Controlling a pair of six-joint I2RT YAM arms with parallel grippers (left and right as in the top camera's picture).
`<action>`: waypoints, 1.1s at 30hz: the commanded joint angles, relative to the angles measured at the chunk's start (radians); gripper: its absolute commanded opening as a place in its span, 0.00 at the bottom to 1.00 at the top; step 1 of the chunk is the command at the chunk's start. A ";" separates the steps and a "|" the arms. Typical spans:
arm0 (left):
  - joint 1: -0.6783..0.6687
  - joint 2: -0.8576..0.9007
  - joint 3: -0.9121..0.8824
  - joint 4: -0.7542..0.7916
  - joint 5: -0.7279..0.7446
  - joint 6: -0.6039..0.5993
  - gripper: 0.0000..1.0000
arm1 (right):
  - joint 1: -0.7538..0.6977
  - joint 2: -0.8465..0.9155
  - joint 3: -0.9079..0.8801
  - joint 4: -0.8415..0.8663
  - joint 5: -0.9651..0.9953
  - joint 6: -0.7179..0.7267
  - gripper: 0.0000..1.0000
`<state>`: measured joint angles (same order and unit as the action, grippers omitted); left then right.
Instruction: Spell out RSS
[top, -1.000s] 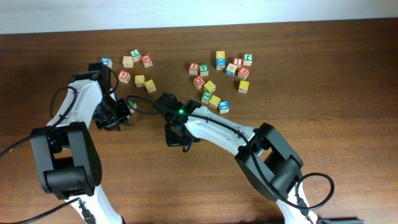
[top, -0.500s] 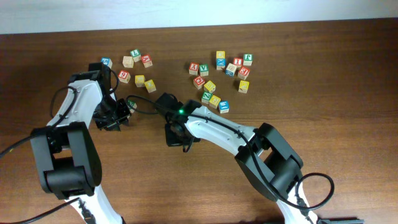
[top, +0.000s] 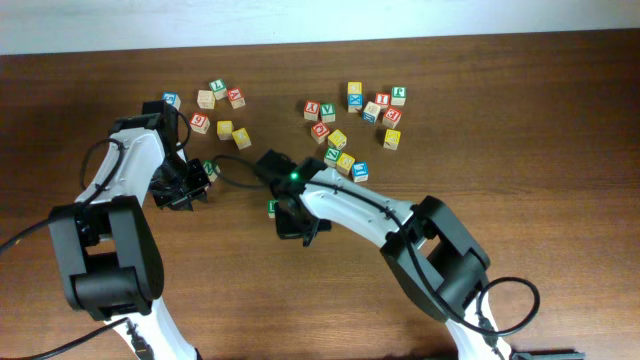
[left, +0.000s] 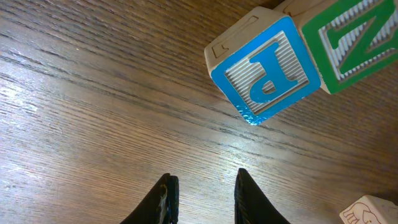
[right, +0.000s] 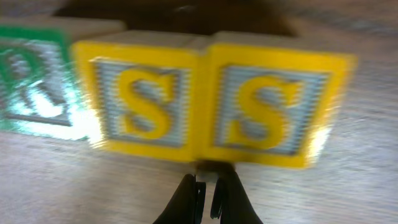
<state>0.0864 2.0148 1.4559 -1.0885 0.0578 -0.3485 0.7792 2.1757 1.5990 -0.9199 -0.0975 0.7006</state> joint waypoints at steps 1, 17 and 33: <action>0.004 0.001 0.003 -0.002 -0.014 -0.006 0.23 | -0.041 -0.037 0.010 -0.008 0.001 -0.042 0.04; 0.004 0.001 0.003 -0.004 -0.014 -0.006 0.23 | -0.040 -0.009 0.010 0.038 -0.026 -0.061 0.04; 0.004 0.001 0.003 0.002 -0.014 -0.006 0.24 | -0.039 -0.017 0.010 0.014 -0.138 -0.060 0.04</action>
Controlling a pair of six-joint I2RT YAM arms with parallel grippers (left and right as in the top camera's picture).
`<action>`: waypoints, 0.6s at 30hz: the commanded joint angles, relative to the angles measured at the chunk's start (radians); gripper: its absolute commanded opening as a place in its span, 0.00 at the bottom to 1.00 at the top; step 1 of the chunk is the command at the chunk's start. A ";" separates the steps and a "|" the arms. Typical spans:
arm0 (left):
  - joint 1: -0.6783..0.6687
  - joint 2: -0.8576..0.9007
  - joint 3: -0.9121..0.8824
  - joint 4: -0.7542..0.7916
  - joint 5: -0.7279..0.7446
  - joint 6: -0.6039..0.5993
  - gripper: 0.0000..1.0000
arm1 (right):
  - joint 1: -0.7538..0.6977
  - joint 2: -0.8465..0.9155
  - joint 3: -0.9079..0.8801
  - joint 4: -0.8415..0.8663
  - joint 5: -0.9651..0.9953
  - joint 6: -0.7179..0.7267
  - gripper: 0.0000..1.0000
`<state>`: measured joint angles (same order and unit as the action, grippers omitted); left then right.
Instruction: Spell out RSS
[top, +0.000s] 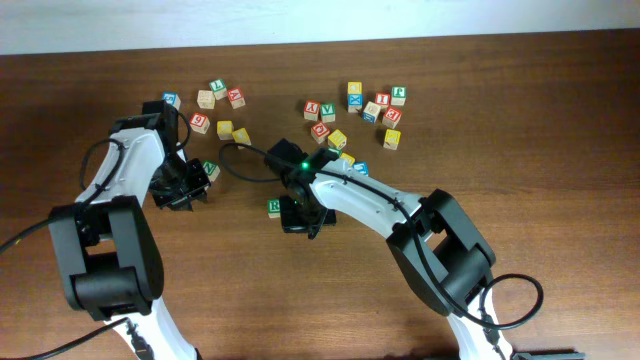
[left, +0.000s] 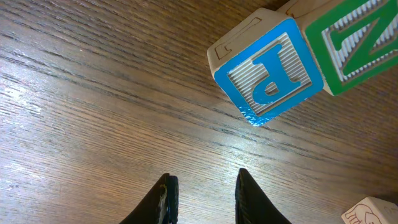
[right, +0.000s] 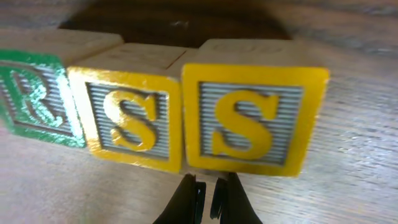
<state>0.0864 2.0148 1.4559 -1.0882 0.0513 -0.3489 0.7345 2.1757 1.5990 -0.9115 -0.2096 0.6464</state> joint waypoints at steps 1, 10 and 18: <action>0.004 0.001 0.003 0.002 -0.008 -0.006 0.24 | 0.005 -0.017 0.010 0.012 -0.026 -0.006 0.04; 0.004 0.001 0.003 0.002 -0.008 -0.006 0.24 | 0.006 -0.011 0.010 0.067 -0.015 0.024 0.04; 0.004 0.001 0.003 0.002 -0.008 -0.006 0.24 | 0.005 -0.010 0.010 0.094 -0.015 0.037 0.04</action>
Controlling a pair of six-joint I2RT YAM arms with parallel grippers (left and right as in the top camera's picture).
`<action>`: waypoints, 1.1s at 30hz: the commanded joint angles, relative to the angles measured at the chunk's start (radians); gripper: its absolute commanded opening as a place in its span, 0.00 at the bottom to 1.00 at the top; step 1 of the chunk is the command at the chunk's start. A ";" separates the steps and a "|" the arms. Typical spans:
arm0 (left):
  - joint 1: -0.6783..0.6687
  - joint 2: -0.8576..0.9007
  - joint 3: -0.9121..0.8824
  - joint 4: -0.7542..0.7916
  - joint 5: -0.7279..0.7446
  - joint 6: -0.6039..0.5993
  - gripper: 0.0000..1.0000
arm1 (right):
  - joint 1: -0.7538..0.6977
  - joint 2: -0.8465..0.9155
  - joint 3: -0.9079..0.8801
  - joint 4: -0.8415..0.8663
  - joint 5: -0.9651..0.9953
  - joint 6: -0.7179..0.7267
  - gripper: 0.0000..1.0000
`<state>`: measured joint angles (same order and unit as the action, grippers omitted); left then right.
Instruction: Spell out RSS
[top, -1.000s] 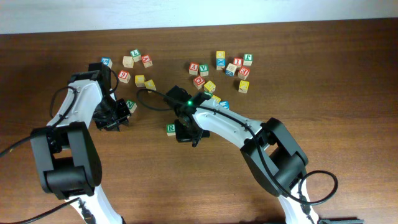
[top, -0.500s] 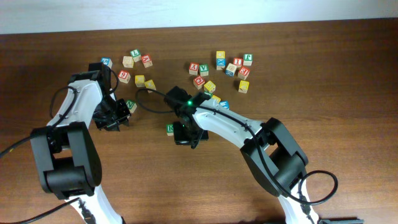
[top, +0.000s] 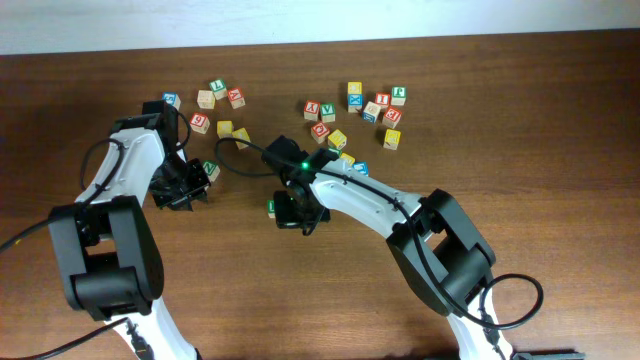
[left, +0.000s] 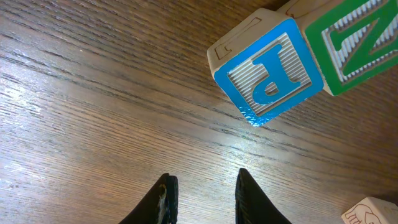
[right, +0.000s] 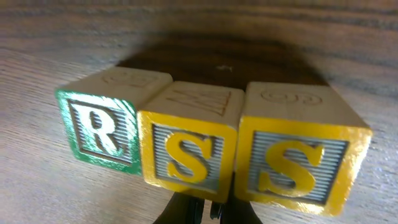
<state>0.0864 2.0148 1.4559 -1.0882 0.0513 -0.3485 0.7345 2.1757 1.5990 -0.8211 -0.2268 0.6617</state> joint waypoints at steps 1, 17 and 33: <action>0.004 0.001 0.003 0.002 -0.008 -0.006 0.24 | 0.005 -0.010 0.010 0.005 0.002 0.027 0.04; 0.004 0.001 0.003 0.002 -0.008 -0.006 0.25 | 0.006 -0.010 0.010 0.019 0.002 0.028 0.04; -0.005 0.001 0.001 -0.010 0.033 0.027 0.05 | -0.021 -0.063 0.141 -0.164 0.002 -0.049 0.04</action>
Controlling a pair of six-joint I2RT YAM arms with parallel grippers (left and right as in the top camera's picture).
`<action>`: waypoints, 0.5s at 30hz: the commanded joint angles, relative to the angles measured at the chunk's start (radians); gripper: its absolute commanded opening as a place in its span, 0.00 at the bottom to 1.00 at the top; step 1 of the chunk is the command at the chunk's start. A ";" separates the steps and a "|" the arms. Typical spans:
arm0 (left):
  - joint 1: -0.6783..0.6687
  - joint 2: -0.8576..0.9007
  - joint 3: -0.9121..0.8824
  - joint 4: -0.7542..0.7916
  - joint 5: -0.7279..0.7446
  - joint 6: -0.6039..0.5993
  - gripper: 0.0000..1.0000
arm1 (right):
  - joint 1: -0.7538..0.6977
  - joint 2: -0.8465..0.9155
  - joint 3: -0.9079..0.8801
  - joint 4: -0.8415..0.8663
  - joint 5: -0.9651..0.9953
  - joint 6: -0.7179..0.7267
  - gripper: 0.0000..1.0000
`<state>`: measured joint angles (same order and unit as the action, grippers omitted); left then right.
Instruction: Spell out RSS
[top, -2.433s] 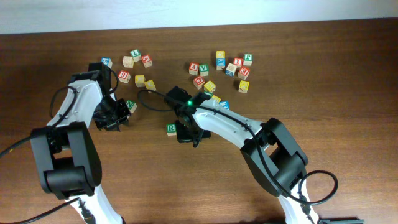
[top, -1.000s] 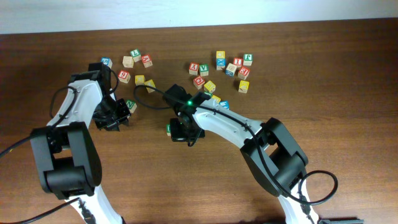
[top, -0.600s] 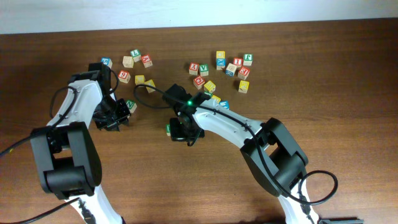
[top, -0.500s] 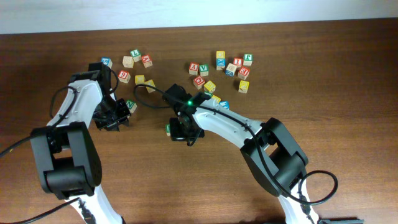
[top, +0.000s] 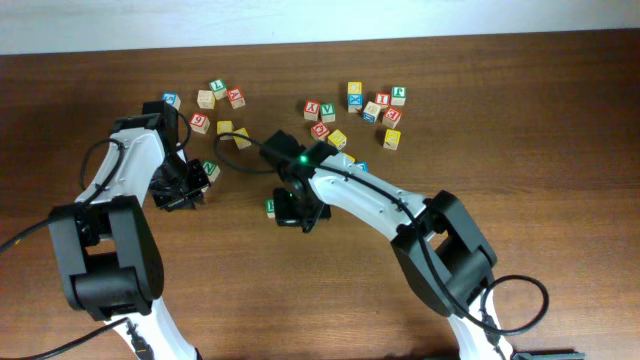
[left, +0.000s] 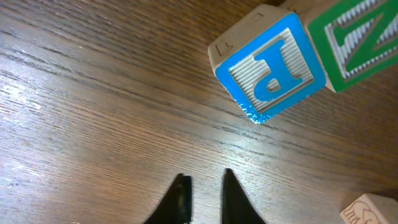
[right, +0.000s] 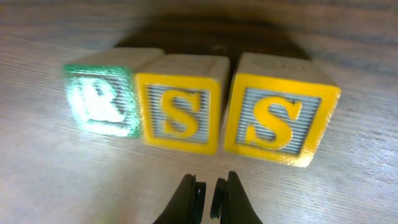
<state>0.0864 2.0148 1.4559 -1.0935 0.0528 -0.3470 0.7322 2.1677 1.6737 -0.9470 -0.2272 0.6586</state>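
In the right wrist view a green R block (right: 99, 99), a yellow S block (right: 181, 112) and a second yellow S block (right: 280, 118) stand side by side in a row reading RSS; the last S is turned slightly. My right gripper (right: 208, 186) sits just in front of the row, shut and holding nothing. From overhead only the R block (top: 271, 207) shows beside the right gripper (top: 297, 212); both S blocks are hidden under it. My left gripper (left: 204, 186) hovers over bare wood, its fingers a small gap apart and empty.
A blue P block (left: 267, 68) and a green block (left: 357, 37) lie just ahead of the left gripper (top: 185, 195). Loose letter blocks are scattered at the back left (top: 215, 100) and back middle (top: 360, 115). A black cable loops between the arms.
The left gripper's fingers stand closer together than before. The right wrist view now faces the RSS row more squarely and from slightly farther off. The blocks stay in their row.
The right gripper, shut, was first pressed close against the two S blocks next to the R. Then it was near the last S, with the three blocks touching. Now it sits back from the row. The left arm stayed by the P block throughout.
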 joint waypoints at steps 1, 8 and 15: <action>-0.018 0.001 -0.004 -0.005 0.072 0.059 0.03 | -0.039 -0.057 0.097 -0.082 0.002 -0.068 0.04; -0.108 0.001 -0.082 0.025 0.105 0.072 0.00 | -0.206 -0.056 0.151 -0.239 0.002 -0.167 0.04; -0.190 0.001 -0.110 0.133 0.187 0.049 0.00 | -0.254 -0.033 0.037 -0.129 -0.003 -0.191 0.04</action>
<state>-0.0746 2.0148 1.3560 -0.9825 0.1898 -0.2909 0.4652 2.1326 1.7641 -1.1172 -0.2268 0.4896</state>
